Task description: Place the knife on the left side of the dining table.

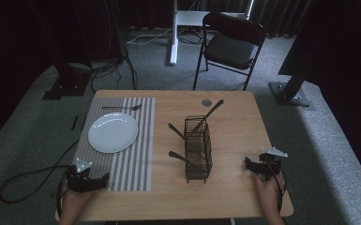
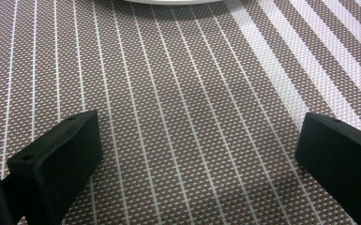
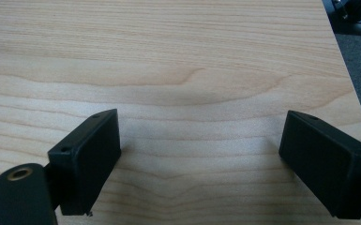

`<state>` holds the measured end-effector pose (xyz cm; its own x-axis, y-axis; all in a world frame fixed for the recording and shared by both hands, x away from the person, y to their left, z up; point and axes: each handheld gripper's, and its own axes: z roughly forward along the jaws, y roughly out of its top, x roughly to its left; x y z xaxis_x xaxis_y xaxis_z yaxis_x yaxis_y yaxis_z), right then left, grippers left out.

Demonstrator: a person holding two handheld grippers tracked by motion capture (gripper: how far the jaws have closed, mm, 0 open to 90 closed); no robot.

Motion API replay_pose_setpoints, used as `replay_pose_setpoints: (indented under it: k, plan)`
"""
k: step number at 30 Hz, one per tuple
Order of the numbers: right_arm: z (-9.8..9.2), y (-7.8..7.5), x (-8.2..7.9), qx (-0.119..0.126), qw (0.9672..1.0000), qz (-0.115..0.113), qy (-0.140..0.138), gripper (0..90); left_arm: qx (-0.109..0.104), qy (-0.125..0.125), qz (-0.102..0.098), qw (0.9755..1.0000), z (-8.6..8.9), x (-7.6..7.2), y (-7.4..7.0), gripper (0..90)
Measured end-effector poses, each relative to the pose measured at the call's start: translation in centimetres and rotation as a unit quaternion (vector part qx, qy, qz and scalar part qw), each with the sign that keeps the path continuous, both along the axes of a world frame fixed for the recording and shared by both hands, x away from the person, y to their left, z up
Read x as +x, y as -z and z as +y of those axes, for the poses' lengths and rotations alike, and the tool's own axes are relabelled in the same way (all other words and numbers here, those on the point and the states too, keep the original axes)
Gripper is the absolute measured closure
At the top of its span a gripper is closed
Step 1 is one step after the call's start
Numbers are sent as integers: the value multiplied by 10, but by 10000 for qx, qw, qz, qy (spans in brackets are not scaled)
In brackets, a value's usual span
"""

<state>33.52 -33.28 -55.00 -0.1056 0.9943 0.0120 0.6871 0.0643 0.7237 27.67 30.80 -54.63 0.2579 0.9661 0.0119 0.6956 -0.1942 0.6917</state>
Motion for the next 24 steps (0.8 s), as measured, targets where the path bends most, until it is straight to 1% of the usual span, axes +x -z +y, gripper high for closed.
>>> replay_pose_setpoints:
  k: [11, 14, 17, 24]
  plan:
    - [0, 0, 0, -2, 10000, 0, 0, 123, 7, 5, 4, 10000, 0, 0, 0, 10]
    - [0, 0, 0, 0, 10000, 0, 1, 123, 21, 1, 44, 10000, 0, 1, -1, 10]
    - [0, 0, 0, 0, 10000, 0, 0, 123, 19, 7, 38, 10000, 0, 1, -1, 10]
    - [0, 0, 0, -2, 10000, 0, 0, 123, 16, 54, 50, 10000, 0, 1, -2, 29]
